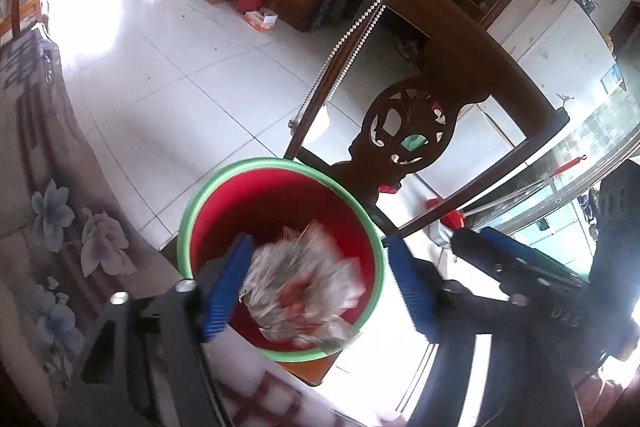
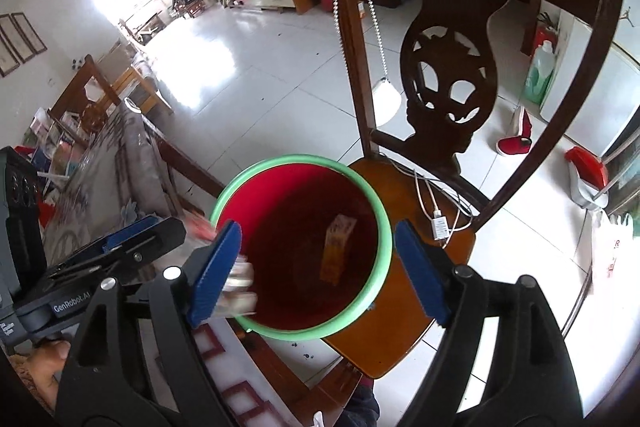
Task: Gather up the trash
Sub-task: 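Carry both items to the red bucket and open both tools to drop them, then move both open tools back over the table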
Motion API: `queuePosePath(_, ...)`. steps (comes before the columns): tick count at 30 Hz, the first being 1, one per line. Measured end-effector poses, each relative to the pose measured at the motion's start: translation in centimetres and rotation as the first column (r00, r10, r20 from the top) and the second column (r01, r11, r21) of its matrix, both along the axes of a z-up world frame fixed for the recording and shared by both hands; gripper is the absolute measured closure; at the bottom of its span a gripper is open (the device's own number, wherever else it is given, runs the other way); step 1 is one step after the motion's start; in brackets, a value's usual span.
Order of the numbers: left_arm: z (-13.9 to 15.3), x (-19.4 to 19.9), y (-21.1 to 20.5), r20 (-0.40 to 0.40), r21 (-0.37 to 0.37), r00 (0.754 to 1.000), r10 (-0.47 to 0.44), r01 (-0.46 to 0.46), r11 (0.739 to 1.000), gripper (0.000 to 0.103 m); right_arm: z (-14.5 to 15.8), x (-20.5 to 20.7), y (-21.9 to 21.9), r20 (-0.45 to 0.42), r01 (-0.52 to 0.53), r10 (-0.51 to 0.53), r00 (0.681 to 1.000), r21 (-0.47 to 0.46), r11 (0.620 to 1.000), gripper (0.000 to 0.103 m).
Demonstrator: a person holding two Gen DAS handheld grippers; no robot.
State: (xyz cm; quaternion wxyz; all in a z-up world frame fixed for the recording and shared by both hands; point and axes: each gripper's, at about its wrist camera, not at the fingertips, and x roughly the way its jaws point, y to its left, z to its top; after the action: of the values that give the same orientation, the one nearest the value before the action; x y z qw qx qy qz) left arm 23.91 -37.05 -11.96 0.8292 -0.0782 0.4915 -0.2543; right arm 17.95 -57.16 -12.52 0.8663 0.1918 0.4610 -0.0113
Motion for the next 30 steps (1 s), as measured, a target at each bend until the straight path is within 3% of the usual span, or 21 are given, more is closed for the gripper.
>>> queuePosePath(7,1.8,-0.9,2.1,0.036,-0.017,0.999,0.028,-0.028,0.999,0.032,1.0,-0.1,1.6,0.022,-0.025,0.025,0.999,-0.008,1.000,0.023)
queuePosePath(13,4.7,-4.4,6.3,0.115,0.007,0.987,0.109,-0.110,0.994,0.031,2.3,0.1,5.1,0.053,-0.088,0.089,0.995,-0.019,0.996,0.020)
queuePosePath(17,6.4,-7.2,10.7,0.139,-0.026,0.971,0.196,-0.194,0.981,0.029,3.0,0.2,8.5,0.065,-0.143,0.144,0.987,-0.021,0.990,0.020)
queuePosePath(25,8.4,-11.4,19.8,0.194,-0.016,0.927,0.321,-0.324,0.946,0.027,4.2,-0.6,16.2,0.082,-0.263,0.266,0.960,-0.041,0.964,0.018)
queuePosePath(30,8.0,-15.4,27.9,0.194,0.024,0.884,0.424,-0.437,0.899,0.027,4.9,-2.0,22.0,0.089,-0.349,0.353,0.931,-0.063,0.935,0.017)
